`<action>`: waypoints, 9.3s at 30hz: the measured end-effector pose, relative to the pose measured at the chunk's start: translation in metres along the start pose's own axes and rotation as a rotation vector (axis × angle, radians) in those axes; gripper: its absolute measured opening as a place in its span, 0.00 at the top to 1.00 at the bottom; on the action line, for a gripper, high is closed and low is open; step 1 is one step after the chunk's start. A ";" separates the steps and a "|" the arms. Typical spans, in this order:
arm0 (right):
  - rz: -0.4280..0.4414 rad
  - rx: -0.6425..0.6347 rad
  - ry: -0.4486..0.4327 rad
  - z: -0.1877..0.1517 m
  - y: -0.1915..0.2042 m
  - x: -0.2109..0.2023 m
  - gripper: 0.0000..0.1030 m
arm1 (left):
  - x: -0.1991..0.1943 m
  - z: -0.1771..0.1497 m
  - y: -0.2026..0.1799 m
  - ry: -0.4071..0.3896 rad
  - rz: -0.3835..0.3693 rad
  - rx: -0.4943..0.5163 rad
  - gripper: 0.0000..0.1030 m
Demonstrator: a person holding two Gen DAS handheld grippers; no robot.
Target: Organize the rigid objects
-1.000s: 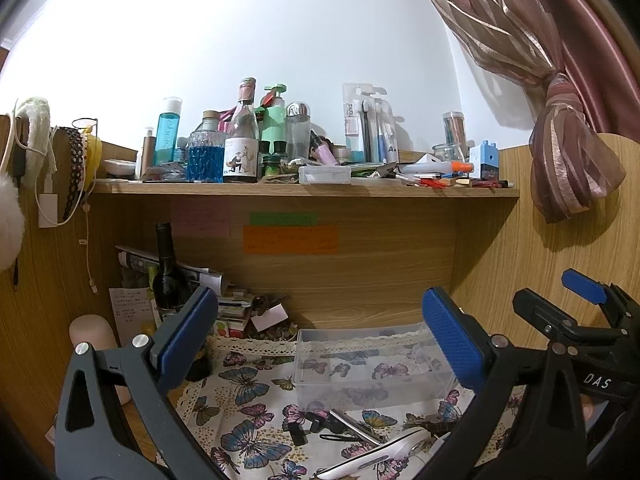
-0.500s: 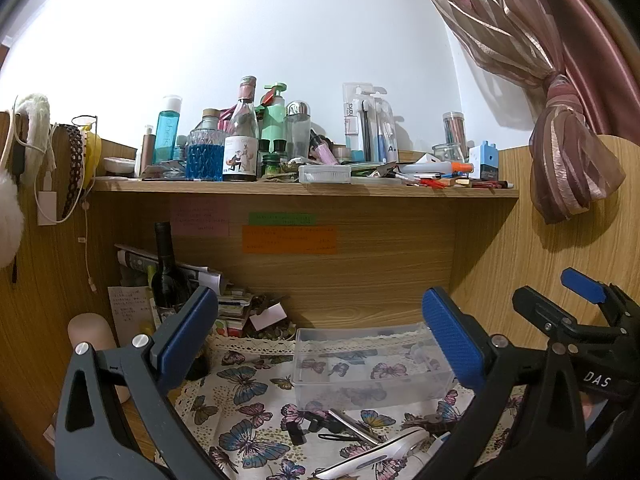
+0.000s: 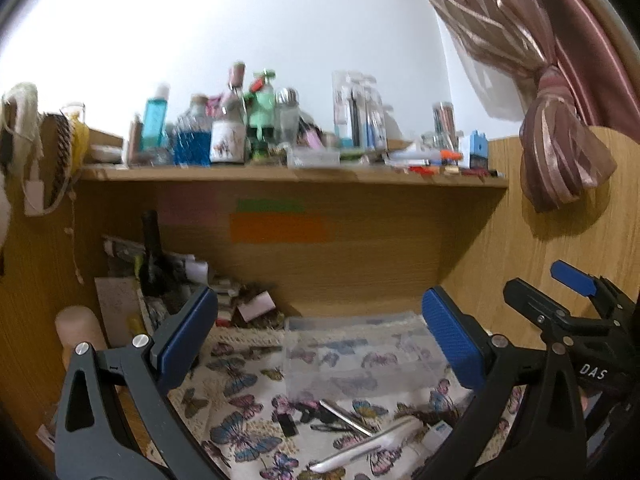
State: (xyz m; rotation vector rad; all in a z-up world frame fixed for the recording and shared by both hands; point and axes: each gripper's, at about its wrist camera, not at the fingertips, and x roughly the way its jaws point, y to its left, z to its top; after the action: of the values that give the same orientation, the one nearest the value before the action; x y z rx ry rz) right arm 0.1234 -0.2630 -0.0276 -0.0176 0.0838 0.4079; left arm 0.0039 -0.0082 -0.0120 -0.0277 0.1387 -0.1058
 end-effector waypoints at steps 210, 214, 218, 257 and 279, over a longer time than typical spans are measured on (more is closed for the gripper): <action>-0.079 0.165 0.712 -0.142 -0.065 0.111 0.74 | 0.189 -0.123 0.103 0.813 -0.066 -0.071 0.83; -0.079 0.146 0.671 -0.131 -0.062 0.109 0.74 | 0.184 -0.107 0.104 0.768 -0.079 -0.083 0.83; -0.050 0.134 0.619 -0.113 -0.057 0.112 0.74 | 0.181 -0.092 0.098 0.726 -0.107 -0.078 0.83; 0.057 -0.027 0.656 -0.091 -0.010 0.233 0.74 | 0.273 -0.089 0.049 0.767 -0.149 -0.019 0.83; 0.030 -0.029 0.475 -0.042 -0.004 0.171 0.41 | 0.199 -0.032 0.038 0.529 -0.163 0.000 0.22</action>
State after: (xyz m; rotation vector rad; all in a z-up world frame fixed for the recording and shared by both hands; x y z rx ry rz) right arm 0.2776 -0.2005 -0.0840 -0.1419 0.5470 0.4287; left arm 0.1988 0.0076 -0.0726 -0.0103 0.6651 -0.2753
